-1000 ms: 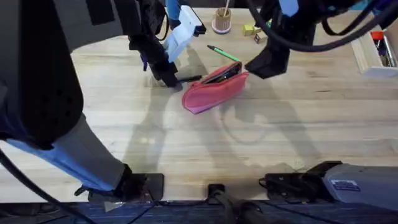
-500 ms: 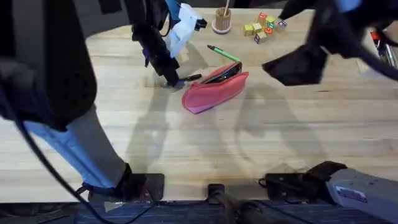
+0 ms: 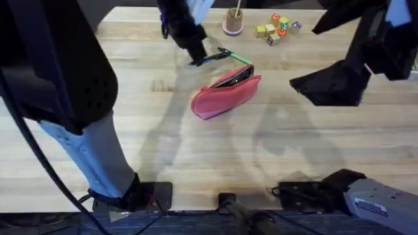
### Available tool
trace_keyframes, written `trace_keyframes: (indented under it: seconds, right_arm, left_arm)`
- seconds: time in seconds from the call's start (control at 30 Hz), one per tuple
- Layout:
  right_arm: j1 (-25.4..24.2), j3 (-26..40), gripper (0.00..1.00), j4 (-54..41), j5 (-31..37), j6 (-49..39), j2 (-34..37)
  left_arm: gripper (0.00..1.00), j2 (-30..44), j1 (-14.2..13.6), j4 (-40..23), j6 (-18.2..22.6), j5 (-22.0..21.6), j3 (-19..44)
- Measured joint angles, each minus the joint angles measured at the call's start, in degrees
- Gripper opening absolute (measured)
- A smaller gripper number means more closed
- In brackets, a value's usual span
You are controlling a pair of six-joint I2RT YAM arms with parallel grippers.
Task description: Unzip the bag, pick up the pens from the table one at a time and place them inside, then zip the bag closed.
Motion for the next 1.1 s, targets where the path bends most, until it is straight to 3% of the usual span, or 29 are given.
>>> trace_keyframes:
  seconds: [0.2,0.33,0.37,0.6,0.83,1.1]
  right_arm:
    - [0.0,0.0,0.998,-2.1,0.0,1.6,-0.4]
    - [0.0,0.0,0.997,-2.2,0.0,1.8,-0.9]
    - [0.0,0.0,0.998,-2.2,0.0,1.8,-1.1]
    - [0.0,0.0,0.998,-2.2,0.0,1.8,-1.1]
    - [0.0,0.0,0.998,-2.2,0.0,1.8,-1.1]
    - [0.0,0.0,0.998,-2.2,0.0,1.8,-1.1]
  left_arm:
    - [0.042,0.0,-4.5,-3.2,-3.9,3.1,2.8]
    - [0.042,0.0,-6.3,-4.9,-6.0,8.6,2.8]
    - [0.042,0.0,-7.2,-5.1,-7.3,11.6,2.8]
    - [0.043,0.0,-8.8,-4.8,-9.9,16.5,2.8]
    - [0.043,0.0,-11.0,0.0,-13.0,17.2,2.8]
    - [0.043,0.0,-11.5,2.8,-16.9,14.5,2.8]
